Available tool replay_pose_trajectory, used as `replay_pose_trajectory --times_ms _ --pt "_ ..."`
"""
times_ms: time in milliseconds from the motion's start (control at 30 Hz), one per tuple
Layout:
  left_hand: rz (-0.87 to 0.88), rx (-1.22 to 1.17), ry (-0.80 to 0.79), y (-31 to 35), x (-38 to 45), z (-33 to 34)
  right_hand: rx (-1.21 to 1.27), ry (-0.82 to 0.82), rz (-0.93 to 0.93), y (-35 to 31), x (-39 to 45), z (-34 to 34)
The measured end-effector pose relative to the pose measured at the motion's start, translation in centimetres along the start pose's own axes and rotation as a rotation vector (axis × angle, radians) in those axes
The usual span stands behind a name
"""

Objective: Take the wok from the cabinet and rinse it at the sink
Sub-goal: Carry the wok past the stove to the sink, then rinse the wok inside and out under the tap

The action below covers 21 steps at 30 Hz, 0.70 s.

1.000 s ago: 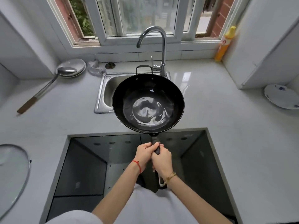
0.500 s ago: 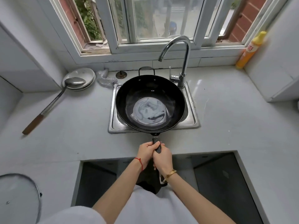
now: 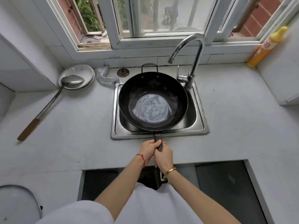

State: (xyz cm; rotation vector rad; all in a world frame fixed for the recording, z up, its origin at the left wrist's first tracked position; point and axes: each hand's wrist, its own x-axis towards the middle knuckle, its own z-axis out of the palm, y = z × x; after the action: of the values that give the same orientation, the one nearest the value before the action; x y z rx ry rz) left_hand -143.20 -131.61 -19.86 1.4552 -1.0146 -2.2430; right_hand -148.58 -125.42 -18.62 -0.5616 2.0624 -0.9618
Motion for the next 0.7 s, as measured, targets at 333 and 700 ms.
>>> replay_pose_trajectory --times_ms 333,700 --pt "-0.030 -0.011 0.031 -0.7 0.5 0.3 -0.075 -0.033 -0.011 1.3 0.8 -0.1" --pt "-0.063 0.074 0.078 -0.5 1.0 0.6 -0.433 -0.285 -0.103 1.1 2.9 -2.3"
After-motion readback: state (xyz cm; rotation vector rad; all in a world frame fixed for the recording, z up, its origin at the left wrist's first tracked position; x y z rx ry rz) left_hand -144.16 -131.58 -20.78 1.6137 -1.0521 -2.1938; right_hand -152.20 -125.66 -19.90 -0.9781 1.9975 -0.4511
